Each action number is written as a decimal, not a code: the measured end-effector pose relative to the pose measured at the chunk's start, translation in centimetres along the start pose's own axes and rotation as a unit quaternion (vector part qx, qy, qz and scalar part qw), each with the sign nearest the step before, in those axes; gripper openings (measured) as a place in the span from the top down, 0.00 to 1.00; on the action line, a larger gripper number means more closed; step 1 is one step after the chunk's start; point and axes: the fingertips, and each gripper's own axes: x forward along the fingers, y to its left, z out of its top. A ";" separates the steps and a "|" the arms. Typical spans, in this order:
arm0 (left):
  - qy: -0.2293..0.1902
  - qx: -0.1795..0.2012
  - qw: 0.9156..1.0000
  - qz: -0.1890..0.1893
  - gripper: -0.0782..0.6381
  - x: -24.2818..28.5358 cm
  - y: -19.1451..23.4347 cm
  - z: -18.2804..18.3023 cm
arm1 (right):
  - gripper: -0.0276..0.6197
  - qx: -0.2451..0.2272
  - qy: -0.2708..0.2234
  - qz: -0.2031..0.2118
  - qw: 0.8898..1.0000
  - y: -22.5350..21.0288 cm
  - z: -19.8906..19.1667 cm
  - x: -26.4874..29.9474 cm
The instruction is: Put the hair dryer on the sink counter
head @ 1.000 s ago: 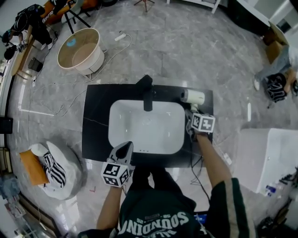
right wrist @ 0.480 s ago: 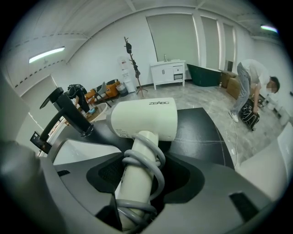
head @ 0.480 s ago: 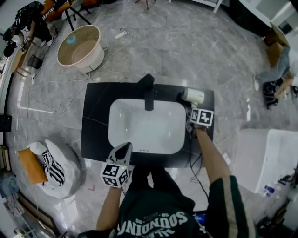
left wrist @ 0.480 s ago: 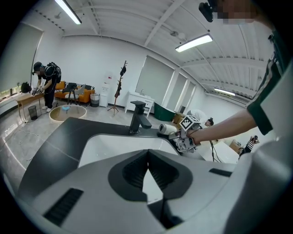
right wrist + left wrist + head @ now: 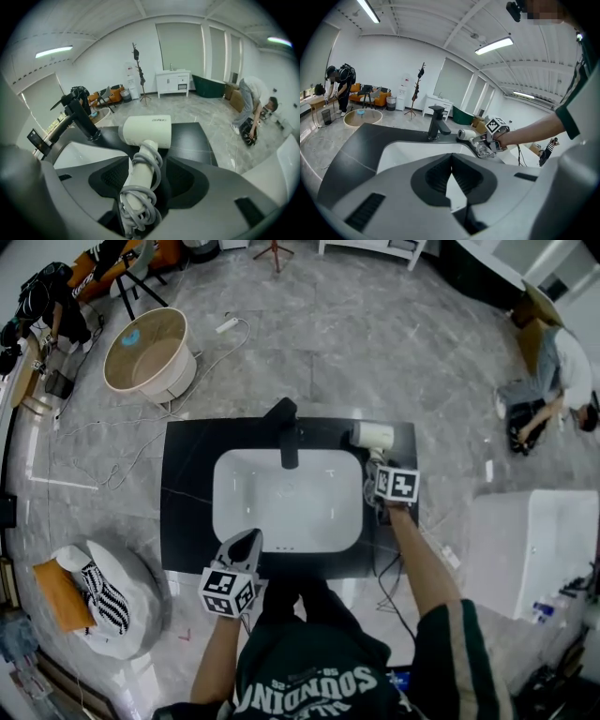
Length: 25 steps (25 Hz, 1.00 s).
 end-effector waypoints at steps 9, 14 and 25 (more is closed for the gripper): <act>-0.036 0.040 0.998 -0.034 0.89 0.5 -1.2 4.3 | 0.86 -0.070 -0.106 0.049 0.991 5.6 0.3 -9.3; -0.056 0.060 0.996 -0.042 0.89 -0.3 -1.8 6.5 | 0.95 -0.096 -0.164 0.080 0.979 9.6 -0.2 -14.6; -0.092 0.106 0.989 -0.048 0.89 -2.0 -2.4 10.5 | 0.96 -0.077 -0.260 0.107 0.957 14.0 -1.0 -21.3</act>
